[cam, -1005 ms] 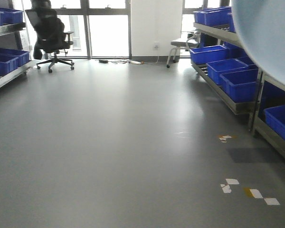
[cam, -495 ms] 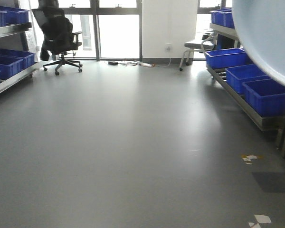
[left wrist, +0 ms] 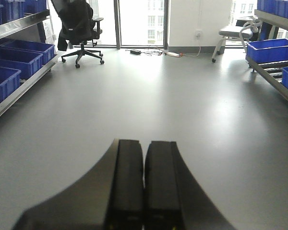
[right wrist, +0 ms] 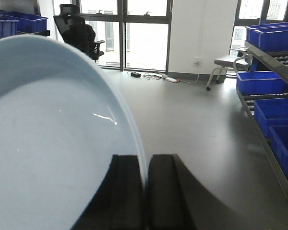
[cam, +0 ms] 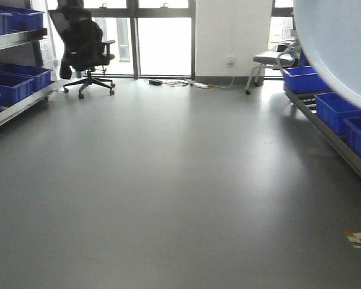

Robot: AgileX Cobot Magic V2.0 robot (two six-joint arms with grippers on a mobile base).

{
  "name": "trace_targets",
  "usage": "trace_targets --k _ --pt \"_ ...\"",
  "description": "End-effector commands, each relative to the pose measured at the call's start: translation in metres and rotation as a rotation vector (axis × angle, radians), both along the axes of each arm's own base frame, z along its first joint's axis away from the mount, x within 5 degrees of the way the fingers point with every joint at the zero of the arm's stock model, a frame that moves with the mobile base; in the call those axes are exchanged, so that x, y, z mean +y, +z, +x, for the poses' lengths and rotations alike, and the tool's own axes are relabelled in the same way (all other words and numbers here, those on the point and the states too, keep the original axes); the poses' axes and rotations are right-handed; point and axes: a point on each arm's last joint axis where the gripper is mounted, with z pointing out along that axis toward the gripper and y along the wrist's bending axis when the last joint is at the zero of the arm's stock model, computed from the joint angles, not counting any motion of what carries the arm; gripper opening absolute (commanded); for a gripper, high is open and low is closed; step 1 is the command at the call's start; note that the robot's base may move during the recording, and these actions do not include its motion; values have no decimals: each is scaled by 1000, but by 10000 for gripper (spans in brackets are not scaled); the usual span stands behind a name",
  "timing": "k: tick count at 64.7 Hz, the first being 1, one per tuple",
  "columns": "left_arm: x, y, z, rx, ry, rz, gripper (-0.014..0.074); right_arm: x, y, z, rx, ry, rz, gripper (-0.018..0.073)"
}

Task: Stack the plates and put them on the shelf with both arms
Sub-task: 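Drive the base to the blue-bin shelf holding the plates in the right gripper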

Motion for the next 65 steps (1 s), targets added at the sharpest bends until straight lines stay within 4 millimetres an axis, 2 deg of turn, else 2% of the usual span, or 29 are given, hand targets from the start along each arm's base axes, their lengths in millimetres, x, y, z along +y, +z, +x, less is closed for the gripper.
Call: trace_targets --k 1,65 --pt "1 18 1 -108 14 -18 82 -2 19 -1 -124 -22 9 56" --pt "1 18 1 -108 14 -18 82 -2 19 -1 -124 -22 9 56"
